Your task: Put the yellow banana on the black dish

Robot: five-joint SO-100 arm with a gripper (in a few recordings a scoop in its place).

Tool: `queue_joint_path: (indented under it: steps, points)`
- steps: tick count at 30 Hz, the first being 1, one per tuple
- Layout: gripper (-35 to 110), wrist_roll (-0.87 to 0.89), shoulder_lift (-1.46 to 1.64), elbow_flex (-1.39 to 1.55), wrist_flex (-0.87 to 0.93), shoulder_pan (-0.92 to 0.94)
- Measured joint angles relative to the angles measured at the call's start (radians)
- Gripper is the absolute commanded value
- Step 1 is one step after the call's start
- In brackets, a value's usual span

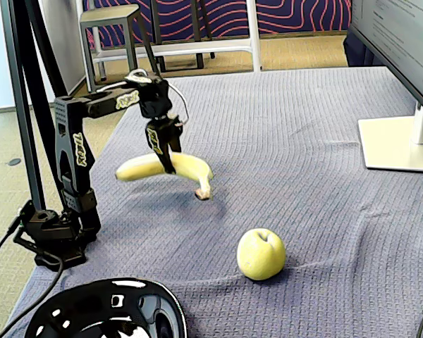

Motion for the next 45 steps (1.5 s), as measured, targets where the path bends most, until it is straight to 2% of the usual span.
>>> queue_joint_path:
  steps: [10, 27, 37, 45]
  points:
    - [0, 0.224, 0.281, 0.011, 0.049, 0.184]
    - [0, 0.270, 0.525, 0.121, 0.066, 0.928]
    - [0, 0.365, 0.647, 0.186, 0.184, 1.172]
    - [0, 0.307, 0.660, 0.261, 0.149, 1.345]
